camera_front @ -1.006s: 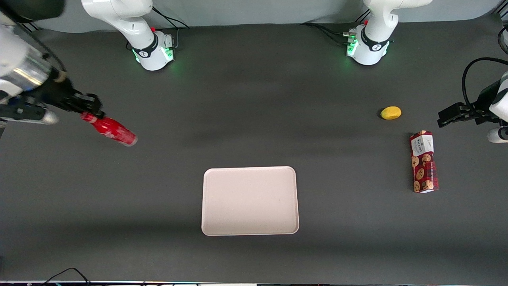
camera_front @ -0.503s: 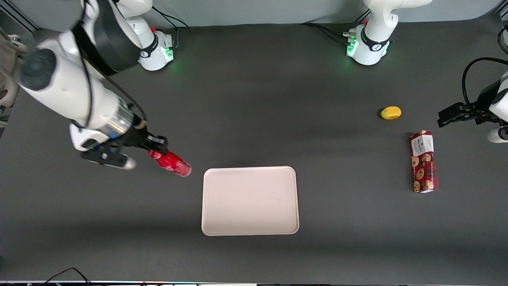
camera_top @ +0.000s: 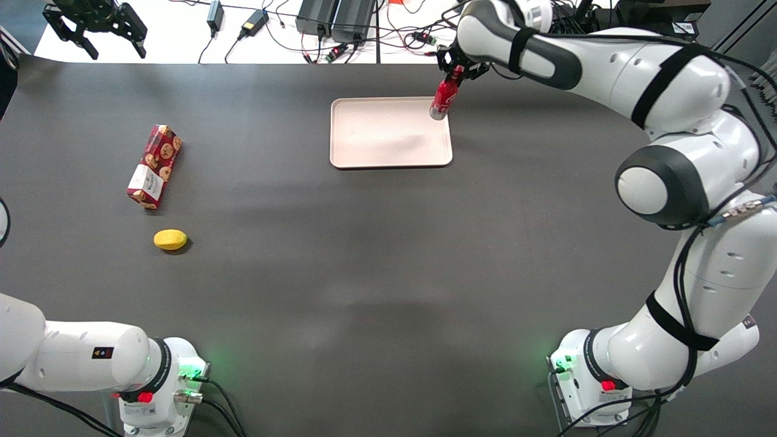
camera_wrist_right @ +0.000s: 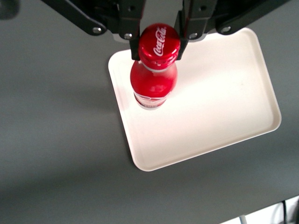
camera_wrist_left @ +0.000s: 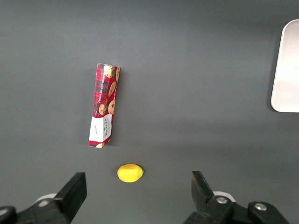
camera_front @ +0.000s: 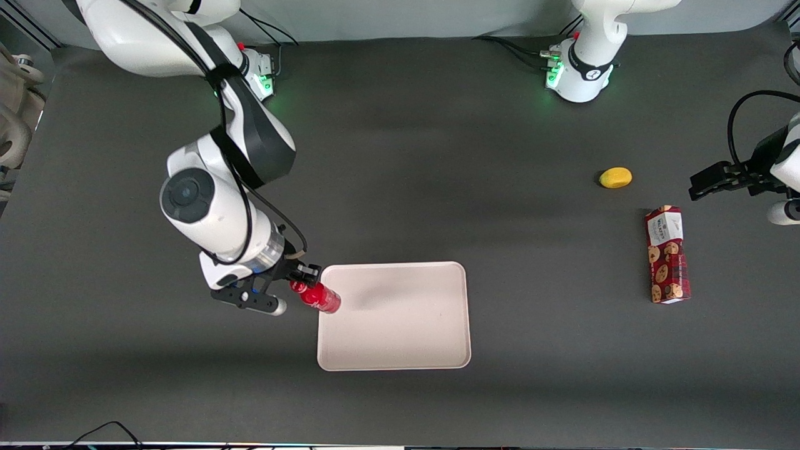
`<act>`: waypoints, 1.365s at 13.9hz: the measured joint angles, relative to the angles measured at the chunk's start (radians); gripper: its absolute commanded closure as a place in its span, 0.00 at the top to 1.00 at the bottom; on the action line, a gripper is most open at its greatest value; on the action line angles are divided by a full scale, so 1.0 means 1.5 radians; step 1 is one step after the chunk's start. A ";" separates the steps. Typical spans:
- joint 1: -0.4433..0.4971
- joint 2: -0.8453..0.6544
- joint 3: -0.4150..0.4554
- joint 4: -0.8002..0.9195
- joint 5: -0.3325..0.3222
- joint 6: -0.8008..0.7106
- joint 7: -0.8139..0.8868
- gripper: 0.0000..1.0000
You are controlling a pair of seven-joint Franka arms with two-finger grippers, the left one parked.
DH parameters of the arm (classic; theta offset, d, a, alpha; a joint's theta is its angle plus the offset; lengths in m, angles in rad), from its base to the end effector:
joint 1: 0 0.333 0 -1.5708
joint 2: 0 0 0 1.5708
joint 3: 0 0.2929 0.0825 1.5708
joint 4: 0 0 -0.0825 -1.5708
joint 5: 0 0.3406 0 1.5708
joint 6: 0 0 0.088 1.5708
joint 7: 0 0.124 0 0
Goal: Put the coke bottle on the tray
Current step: 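Carry the bottle with the right gripper over the white tray's edge, then lower the bottle onto the tray and open the right gripper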
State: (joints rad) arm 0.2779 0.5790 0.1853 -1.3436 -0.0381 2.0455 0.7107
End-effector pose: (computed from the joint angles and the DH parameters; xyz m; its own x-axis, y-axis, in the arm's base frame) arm 0.6201 0.2782 0.3857 0.9615 -0.2687 0.0570 -0.2592 -0.9563 -0.1349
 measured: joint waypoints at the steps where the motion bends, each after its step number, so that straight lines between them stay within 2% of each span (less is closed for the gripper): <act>1: 0.002 0.014 0.000 0.002 -0.003 0.009 0.000 0.00; 6: 0.015 0.060 0.000 0.007 -0.049 0.040 0.026 0.00; 14: 0.017 0.098 -0.002 0.013 -0.056 0.078 0.028 0.00; 15: 0.017 0.099 -0.002 0.014 -0.056 0.078 0.028 0.36; 16: 0.017 0.099 -0.002 0.015 -0.056 0.078 0.028 0.79; 17: 0.017 0.100 -0.002 0.015 -0.056 0.078 0.028 0.99; 19: 0.017 0.103 -0.002 0.016 -0.056 0.080 0.028 1.00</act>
State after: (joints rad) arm 0.3033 0.7327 0.1818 -1.3200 -0.1226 2.1658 0.7524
